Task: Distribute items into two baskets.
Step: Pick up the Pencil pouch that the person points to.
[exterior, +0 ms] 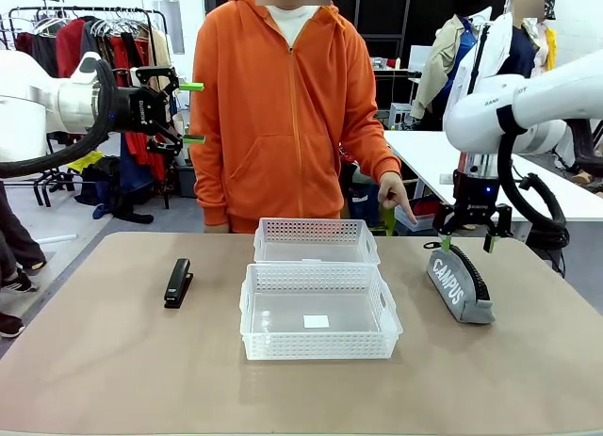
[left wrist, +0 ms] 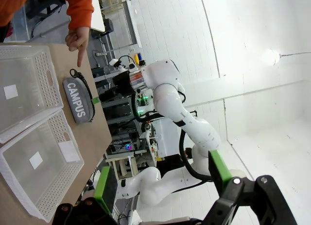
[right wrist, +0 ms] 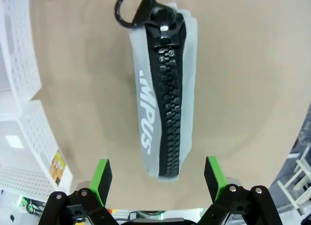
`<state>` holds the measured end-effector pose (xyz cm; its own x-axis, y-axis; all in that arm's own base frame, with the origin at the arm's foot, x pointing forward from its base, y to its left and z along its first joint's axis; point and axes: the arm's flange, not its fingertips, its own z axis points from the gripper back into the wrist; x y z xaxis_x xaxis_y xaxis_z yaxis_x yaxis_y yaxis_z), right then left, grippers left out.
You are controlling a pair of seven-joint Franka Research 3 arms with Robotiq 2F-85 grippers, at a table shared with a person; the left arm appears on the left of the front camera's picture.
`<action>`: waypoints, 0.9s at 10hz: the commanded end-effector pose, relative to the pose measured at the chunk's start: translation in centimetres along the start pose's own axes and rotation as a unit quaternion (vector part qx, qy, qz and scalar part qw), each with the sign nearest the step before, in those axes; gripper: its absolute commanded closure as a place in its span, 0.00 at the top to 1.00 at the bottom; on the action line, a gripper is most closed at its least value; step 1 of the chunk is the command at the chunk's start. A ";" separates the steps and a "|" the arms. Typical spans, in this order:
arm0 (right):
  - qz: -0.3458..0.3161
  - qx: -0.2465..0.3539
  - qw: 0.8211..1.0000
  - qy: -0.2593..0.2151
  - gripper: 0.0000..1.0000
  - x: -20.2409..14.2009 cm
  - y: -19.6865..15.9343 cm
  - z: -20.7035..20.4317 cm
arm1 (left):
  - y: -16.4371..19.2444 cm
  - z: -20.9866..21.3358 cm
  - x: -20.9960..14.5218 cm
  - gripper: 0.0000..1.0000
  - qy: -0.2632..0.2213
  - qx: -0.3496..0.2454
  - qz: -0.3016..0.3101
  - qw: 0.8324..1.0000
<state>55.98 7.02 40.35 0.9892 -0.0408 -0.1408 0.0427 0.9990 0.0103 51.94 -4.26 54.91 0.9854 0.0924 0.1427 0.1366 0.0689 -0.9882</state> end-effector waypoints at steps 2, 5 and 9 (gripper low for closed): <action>0.043 0.001 0.999 -0.016 1.00 0.0 -1.4 -1.8 | -0.2 0.2 0.0 1.00 -0.001 -0.001 -0.001 1.000; 0.032 0.009 0.999 -0.007 1.00 2.0 -2.1 -3.4 | -0.2 0.2 0.0 1.00 -0.001 -0.001 -0.001 1.000; 0.042 0.029 0.999 0.005 1.00 2.3 -1.7 -5.1 | -0.2 0.2 0.0 1.00 -0.001 -0.001 -0.001 1.000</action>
<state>57.14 5.34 34.51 0.9865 0.0145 -0.1632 -0.0090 0.9994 0.0343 51.94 -4.26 54.91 0.9854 0.0924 0.1427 0.1366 0.0689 -0.9882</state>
